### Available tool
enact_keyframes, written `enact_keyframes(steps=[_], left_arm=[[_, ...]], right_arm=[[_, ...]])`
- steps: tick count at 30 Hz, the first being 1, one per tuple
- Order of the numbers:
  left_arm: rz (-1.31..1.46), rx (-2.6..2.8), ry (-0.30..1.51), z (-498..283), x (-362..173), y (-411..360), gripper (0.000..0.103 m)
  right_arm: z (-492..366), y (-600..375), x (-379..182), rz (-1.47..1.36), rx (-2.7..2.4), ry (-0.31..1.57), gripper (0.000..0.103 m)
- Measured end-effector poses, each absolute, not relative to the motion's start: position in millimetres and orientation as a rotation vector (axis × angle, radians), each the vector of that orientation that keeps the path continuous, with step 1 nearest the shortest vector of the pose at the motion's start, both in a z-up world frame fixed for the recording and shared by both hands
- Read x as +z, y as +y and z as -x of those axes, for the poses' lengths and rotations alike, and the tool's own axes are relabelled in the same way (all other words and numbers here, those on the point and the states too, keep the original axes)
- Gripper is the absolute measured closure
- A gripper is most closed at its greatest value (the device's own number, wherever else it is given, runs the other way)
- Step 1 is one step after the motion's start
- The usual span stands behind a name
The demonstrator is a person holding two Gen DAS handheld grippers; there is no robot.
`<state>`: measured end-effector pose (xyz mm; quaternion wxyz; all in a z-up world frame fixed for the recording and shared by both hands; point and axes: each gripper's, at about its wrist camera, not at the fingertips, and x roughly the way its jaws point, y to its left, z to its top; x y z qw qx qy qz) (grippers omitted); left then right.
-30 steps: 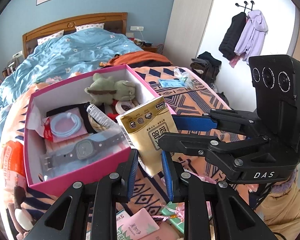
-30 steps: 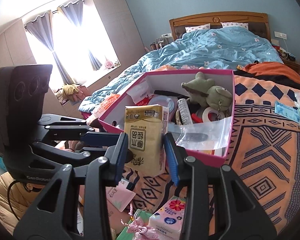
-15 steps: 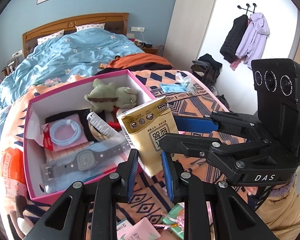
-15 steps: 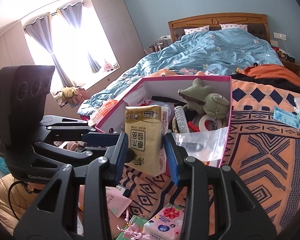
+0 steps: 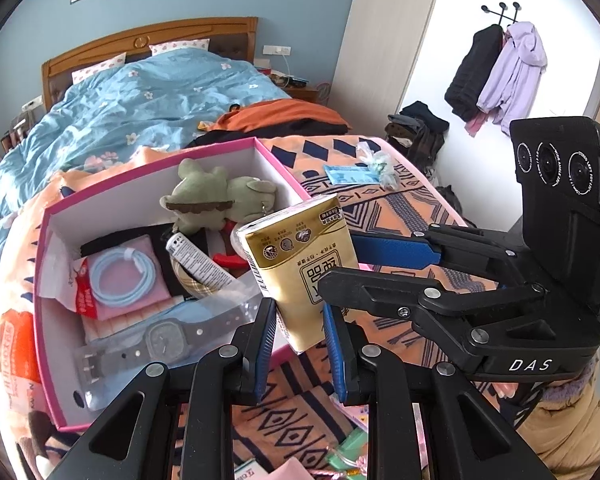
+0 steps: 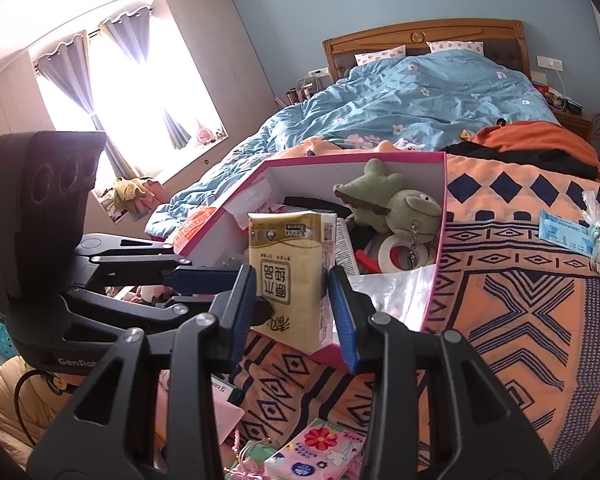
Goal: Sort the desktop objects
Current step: 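Lift the beige tissue packet with both grippers and carry it over the pink box, then lower the beige packet into the pink box and open both grippers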
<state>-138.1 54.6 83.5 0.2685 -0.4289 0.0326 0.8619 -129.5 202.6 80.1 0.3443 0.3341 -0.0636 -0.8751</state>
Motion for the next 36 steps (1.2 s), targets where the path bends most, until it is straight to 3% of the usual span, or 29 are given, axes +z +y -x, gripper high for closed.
enact_keyframes(steps=[18, 36], left_arm=[[1.248, 2.280, 0.013, 170.4, 54.7, 64.0, 0.080], [1.395, 2.212, -0.038, 201.2, 18.1, 75.2, 0.080]], right_arm=[[155.1, 213.2, 60.8, -0.955, -2.283, -0.203, 0.063], [167.5, 212.5, 41.1, -1.033, -2.347, -0.112, 0.066]])
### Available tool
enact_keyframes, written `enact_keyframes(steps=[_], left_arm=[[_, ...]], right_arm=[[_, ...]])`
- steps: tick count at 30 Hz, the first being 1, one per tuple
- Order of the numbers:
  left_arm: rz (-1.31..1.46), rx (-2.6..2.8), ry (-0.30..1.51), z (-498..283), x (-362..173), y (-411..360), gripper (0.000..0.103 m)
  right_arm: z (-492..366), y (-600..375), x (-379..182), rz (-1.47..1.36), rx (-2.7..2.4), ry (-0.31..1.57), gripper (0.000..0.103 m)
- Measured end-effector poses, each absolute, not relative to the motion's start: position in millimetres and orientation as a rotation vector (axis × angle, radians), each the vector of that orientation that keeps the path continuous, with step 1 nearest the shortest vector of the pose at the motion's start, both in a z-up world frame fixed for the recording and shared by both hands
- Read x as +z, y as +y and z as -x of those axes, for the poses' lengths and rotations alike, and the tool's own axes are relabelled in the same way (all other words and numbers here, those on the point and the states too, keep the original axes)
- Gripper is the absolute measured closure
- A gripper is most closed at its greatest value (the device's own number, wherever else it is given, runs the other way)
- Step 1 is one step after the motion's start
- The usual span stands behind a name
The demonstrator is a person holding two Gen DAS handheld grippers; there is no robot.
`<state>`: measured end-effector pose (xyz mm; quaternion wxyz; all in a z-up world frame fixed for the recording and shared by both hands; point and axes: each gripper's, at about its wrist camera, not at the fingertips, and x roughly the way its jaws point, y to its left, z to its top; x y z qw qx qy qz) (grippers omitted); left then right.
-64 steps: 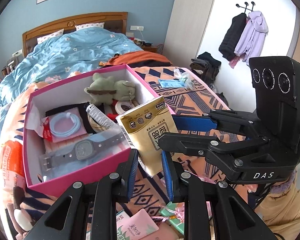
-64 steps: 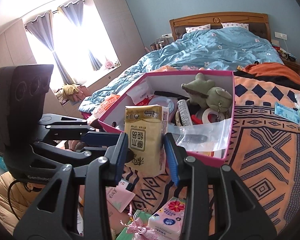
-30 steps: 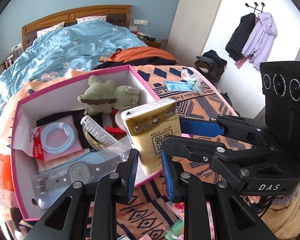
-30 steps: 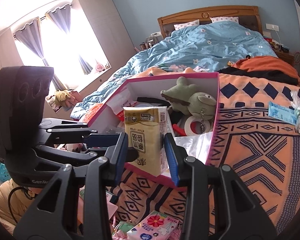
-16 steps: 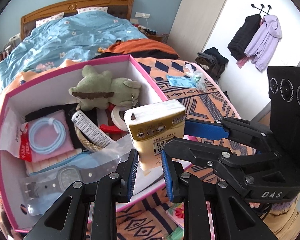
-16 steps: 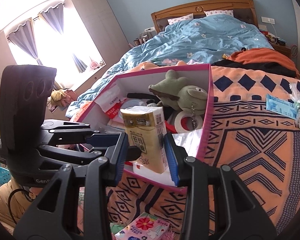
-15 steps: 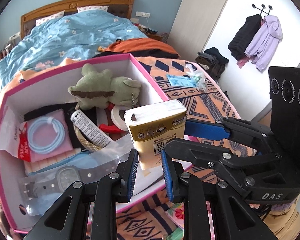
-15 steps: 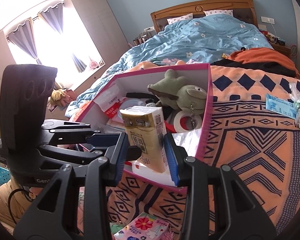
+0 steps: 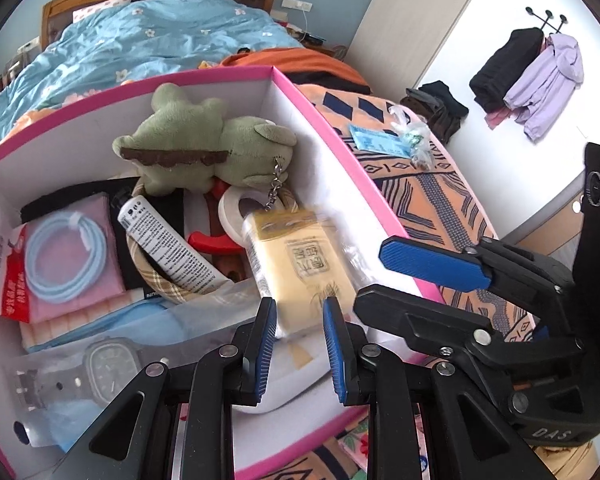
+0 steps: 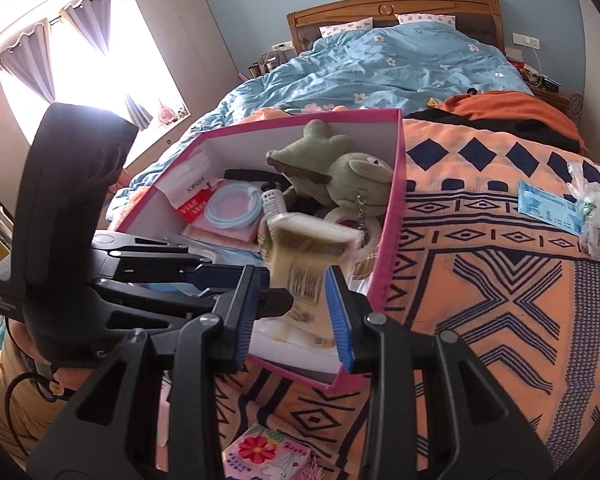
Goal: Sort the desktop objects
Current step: 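Lower the beige packet into the pink box and open both grippers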
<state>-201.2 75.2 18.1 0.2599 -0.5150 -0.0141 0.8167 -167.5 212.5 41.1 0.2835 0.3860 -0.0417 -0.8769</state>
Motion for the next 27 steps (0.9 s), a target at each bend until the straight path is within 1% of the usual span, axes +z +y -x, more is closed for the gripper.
enact_keyframes(steps=[5, 13, 21, 24, 25, 27], left_arm=[[1.409, 2.223, -0.012, 202.9, 14.2, 80.0, 0.080], [1.397, 2.238, -0.026, 199.9, 16.2, 73.9, 0.079], [1.448, 2.185, -0.058, 205.4, 7.4, 80.2, 0.078], [1.452, 2.174, -0.065, 207.7, 7.0, 84.5, 0.077], [1.452, 2.178, -0.058, 208.0, 6.8, 85.7, 0.077], [1.444, 2.187, -0.043, 206.8, 7.1, 86.9, 0.077]], right_arm=[[164.8, 214.8, 40.9, -1.016, -2.387, -0.094, 0.066], [155.4, 225.7, 42.5, -0.966, -2.390, -0.159, 0.066], [145.0, 237.4, 44.9, -0.935, -2.378, -0.233, 0.065], [141.4, 240.7, 45.2, -0.926, -2.370, -0.261, 0.060], [140.1, 241.5, 45.3, -0.927, -2.380, -0.259, 0.054], [138.7, 244.6, 44.3, -0.925, -2.388, -0.271, 0.053]])
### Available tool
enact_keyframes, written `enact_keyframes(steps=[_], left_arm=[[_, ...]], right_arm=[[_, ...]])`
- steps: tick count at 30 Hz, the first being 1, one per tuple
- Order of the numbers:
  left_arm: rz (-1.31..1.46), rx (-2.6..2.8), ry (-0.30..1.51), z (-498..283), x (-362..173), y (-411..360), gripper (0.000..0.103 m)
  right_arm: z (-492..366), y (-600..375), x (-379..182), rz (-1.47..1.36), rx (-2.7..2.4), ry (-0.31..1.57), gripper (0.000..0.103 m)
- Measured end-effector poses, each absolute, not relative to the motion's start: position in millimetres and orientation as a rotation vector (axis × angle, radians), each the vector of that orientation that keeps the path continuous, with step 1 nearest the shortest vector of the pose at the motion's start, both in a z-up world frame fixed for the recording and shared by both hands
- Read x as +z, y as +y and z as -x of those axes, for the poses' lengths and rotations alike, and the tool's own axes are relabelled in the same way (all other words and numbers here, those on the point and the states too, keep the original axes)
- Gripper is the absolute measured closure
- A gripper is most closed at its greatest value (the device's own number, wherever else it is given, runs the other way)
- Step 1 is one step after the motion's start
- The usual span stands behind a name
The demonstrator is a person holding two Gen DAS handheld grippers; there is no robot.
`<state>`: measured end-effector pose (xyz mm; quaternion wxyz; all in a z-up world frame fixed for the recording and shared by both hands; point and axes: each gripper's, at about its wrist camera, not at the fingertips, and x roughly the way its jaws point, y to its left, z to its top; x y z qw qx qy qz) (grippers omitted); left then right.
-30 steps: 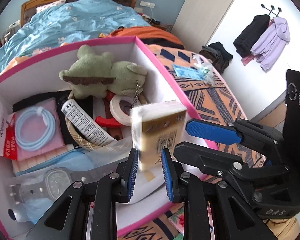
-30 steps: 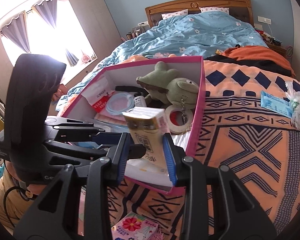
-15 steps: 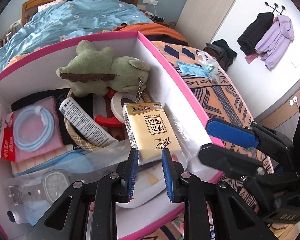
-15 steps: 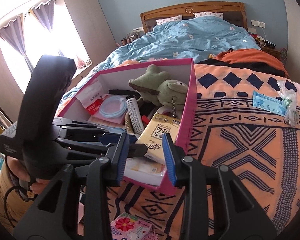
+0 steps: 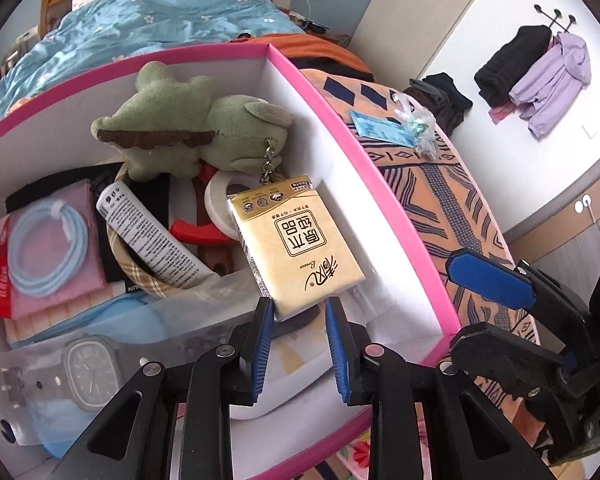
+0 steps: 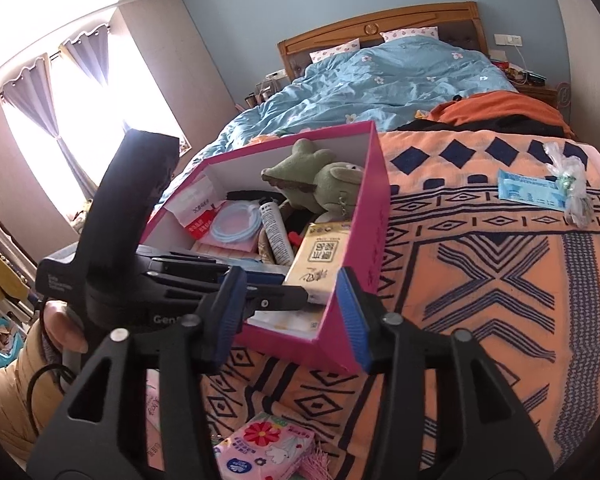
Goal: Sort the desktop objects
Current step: 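Lower the beige packet into the pink box and open both grippers, then withdraw both tools from the box toward the pink floral tissue pack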
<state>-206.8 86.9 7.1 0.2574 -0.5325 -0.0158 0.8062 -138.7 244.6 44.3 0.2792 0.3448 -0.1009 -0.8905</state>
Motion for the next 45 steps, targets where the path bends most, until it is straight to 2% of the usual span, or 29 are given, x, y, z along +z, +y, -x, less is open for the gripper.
enact_keyframes(steps=[9, 12, 17, 21, 23, 27, 39, 45], left_arm=[[1.311, 2.266, -0.011, 185.5, 25.0, 78.7, 0.073], [1.238, 2.310, 0.010, 170.8, 34.0, 75.5, 0.060], [1.122, 2.402, 0.091, 138.0, 47.0, 71.3, 0.057], [1.049, 2.451, 0.127, 114.3, 55.5, 67.0, 0.047], [1.018, 2.471, 0.148, 101.2, 57.6, 64.6, 0.046], [0.995, 2.492, 0.154, 82.0, 56.4, 58.4, 0.043], [1.094, 2.424, 0.139, 29.9, 16.8, 42.5, 0.042], [1.147, 2.362, 0.149, 17.4, 1.7, 49.6, 0.042]], right_arm=[[128.4, 258.0, 39.2, -0.944, -2.383, -0.301, 0.053], [122.9, 261.2, 39.9, -0.936, -2.376, -0.316, 0.053], [111.1, 260.6, 42.7, -0.917, -2.360, -0.320, 0.052], [99.1, 253.7, 43.0, -0.907, -2.335, -0.300, 0.050], [92.9, 250.7, 42.5, -0.905, -2.327, -0.289, 0.046], [79.2, 243.8, 41.1, -0.904, -2.305, -0.266, 0.045], [34.0, 239.4, 24.7, -0.947, -2.286, -0.176, 0.043], [23.7, 251.2, -2.7, -1.038, -2.282, -0.219, 0.043]])
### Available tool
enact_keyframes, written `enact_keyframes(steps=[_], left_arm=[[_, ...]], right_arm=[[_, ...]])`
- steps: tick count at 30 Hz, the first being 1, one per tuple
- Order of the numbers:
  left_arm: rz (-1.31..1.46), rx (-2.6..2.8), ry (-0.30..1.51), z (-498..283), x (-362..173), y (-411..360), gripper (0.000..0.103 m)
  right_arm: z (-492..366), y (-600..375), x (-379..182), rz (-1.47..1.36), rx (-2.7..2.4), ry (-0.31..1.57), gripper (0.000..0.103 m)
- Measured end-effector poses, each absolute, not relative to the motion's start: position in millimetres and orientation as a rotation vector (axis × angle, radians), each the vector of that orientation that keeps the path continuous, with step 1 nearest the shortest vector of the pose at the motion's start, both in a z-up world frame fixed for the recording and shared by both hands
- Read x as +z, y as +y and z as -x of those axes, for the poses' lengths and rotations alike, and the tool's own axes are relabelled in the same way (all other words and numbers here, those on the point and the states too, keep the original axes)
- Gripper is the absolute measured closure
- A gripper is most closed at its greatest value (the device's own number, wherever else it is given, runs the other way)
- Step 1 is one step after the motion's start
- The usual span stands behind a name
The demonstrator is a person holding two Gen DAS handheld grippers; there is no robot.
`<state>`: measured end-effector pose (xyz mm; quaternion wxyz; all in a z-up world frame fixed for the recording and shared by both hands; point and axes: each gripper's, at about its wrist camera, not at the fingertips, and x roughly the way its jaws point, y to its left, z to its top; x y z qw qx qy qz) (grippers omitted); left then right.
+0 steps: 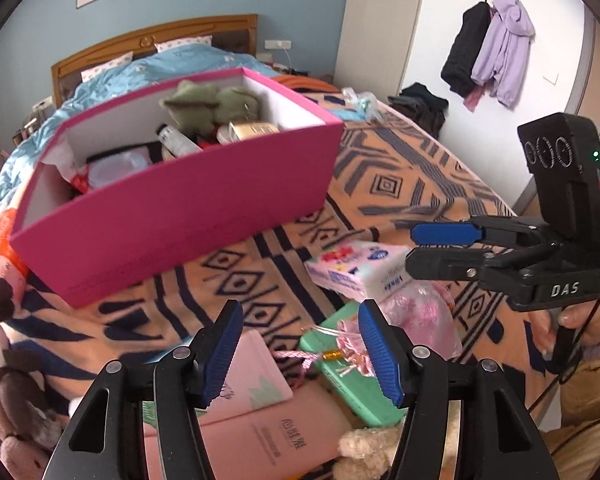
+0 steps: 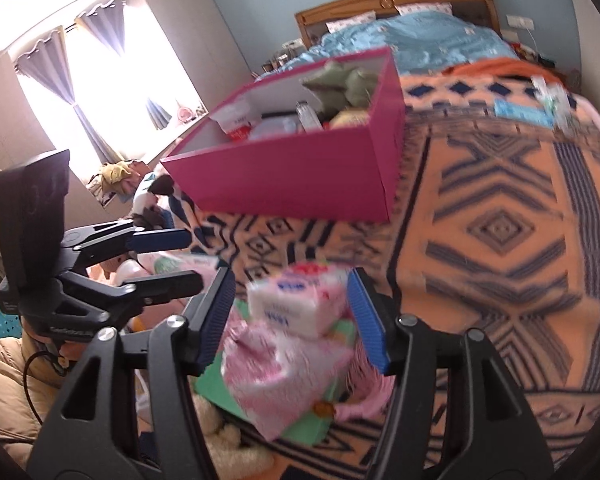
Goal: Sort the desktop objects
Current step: 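Withdraw both tools from the box toward the pink floral tissue pack, then close both grippers on the pink floral tissue pack from either side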
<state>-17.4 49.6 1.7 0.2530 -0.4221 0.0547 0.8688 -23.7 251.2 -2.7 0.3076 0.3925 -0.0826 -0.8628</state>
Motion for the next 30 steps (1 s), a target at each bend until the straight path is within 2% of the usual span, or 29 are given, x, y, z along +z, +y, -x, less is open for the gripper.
enact_keyframes(steps=[17, 30], left_arm=[[1.358, 2.107, -0.163, 61.1, -15.4, 68.4, 0.044], [1.454, 1.946, -0.245, 72.9, -40.0, 80.4, 0.048]], right_arm=[[49.4, 274.1, -24.4, -1.097, -2.230, -0.431, 0.043], [68.0, 268.8, -43.9, -1.167, -2.052, -0.488, 0.043]])
